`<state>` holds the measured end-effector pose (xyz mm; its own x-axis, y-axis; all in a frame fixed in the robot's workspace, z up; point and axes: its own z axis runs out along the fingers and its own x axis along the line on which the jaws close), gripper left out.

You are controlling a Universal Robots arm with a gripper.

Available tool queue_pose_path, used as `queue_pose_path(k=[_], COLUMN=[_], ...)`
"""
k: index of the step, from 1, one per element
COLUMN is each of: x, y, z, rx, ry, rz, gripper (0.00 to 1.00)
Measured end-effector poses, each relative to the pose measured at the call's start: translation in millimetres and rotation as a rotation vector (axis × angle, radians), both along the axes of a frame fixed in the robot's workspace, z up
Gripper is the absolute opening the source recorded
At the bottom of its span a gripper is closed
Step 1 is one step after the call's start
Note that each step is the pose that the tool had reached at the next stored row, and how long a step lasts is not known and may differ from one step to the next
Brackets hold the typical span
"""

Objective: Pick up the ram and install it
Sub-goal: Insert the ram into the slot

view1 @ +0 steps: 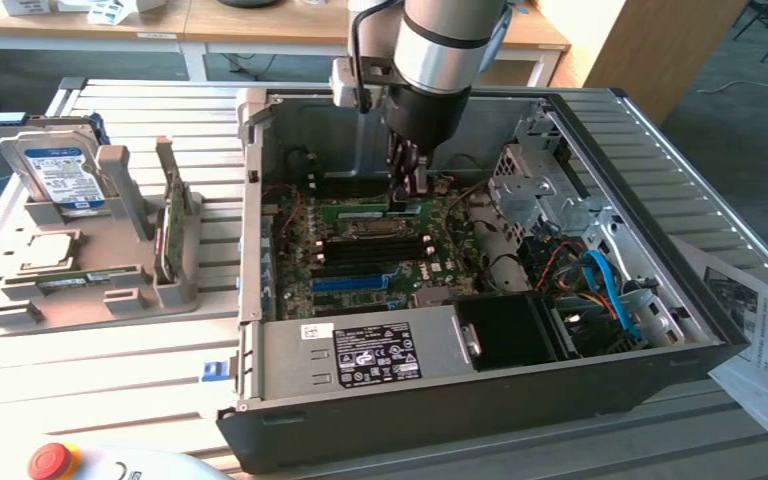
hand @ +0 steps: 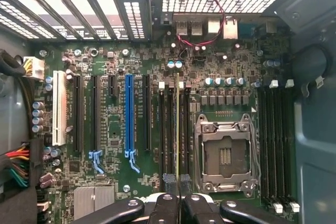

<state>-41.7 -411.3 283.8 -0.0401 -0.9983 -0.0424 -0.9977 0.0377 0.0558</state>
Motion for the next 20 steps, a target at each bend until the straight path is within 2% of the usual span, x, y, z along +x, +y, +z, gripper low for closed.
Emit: queue_pose_path(k=[13,20], x=[0.0,0.0], y=[0.0,0.0], z=[-14.5,-14.6], rx=[0.0001,-0.0001], ry=[0.0000,0.0000], rz=[0.000,0.000], gripper=[0.12,0.12])
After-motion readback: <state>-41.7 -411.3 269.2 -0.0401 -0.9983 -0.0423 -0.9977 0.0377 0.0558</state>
